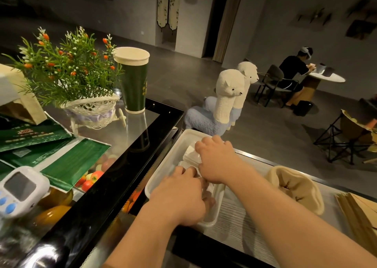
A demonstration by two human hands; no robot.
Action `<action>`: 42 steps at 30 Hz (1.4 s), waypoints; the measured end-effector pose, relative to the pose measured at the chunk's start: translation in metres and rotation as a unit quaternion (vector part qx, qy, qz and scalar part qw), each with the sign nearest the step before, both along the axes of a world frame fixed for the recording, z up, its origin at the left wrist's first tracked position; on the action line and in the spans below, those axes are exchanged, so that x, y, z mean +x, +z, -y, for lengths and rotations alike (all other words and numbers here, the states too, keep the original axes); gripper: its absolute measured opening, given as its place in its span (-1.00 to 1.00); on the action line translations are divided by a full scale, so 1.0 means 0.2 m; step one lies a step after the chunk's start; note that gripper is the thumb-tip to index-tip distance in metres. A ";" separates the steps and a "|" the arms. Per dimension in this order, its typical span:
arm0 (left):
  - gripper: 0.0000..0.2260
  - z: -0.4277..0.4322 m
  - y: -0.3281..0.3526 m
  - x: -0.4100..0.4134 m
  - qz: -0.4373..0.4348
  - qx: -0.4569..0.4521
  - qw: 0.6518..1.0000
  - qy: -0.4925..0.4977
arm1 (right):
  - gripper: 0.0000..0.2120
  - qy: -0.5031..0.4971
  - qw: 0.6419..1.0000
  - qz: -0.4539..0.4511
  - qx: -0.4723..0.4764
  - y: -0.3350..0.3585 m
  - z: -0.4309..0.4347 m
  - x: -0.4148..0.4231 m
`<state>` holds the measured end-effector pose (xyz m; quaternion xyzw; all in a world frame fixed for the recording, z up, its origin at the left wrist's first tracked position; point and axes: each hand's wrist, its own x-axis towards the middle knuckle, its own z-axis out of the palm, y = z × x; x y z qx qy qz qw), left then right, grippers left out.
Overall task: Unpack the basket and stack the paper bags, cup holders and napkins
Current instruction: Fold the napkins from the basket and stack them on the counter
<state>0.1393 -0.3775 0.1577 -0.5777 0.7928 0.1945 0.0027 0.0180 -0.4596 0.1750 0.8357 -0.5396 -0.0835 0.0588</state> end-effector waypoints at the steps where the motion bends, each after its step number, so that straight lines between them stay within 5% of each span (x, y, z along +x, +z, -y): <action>1: -0.54 0.00 0.00 0.00 0.005 -0.005 1.000 0.002 | -0.56 0.001 0.999 -0.006 -0.039 0.00 -0.01 0.00; 4: -0.54 0.01 0.00 0.00 0.018 -0.022 1.000 0.005 | -0.63 0.008 0.996 0.022 -0.085 0.01 0.01 -0.01; 9: -0.63 0.00 -0.02 0.00 -0.023 -0.052 0.998 0.017 | -0.69 -0.003 0.995 0.083 0.051 0.01 0.04 -0.03; 12: -0.68 0.00 -0.03 0.01 -0.098 -0.106 0.989 0.030 | -0.70 -0.018 0.976 0.216 0.031 0.06 -0.01 -0.12; 18: -0.93 -0.29 0.04 -0.07 -0.320 -0.350 0.880 0.032 | -0.86 -0.016 0.874 0.479 -0.085 0.16 -0.63 -0.45; 21: -0.94 -0.59 0.02 -0.26 -0.393 -0.321 0.861 -0.021 | -0.82 -0.052 0.839 0.540 -0.046 0.07 -1.08 -0.67; 24: -0.91 -0.90 -0.16 -0.49 -0.436 -0.175 0.882 -0.037 | -0.77 -0.154 0.796 0.585 -0.009 -0.16 -1.43 -0.88; 30: -0.78 -1.35 -0.75 -0.74 -0.345 0.077 0.932 0.086 | -0.82 -0.382 0.791 0.457 0.143 -0.82 -1.93 -1.22; 33: -0.71 -1.50 -0.93 -0.80 -0.292 0.098 0.943 0.126 | -0.87 -0.412 0.824 0.320 0.220 -0.97 -2.02 -1.32; 36: -0.81 -1.61 -1.01 -0.85 -0.234 0.098 0.956 0.145 | -0.54 -0.399 0.854 0.159 0.293 -1.04 -2.04 -1.31; 39: -0.90 -1.64 -1.03 -0.91 -0.189 0.078 0.964 0.168 | -0.36 -0.398 0.824 0.165 0.367 -1.12 -2.05 -1.23; 42: -0.89 -1.63 -1.03 -0.94 -0.155 0.077 0.965 0.196 | -0.41 -0.367 0.819 0.160 0.411 -1.30 -2.05 -1.20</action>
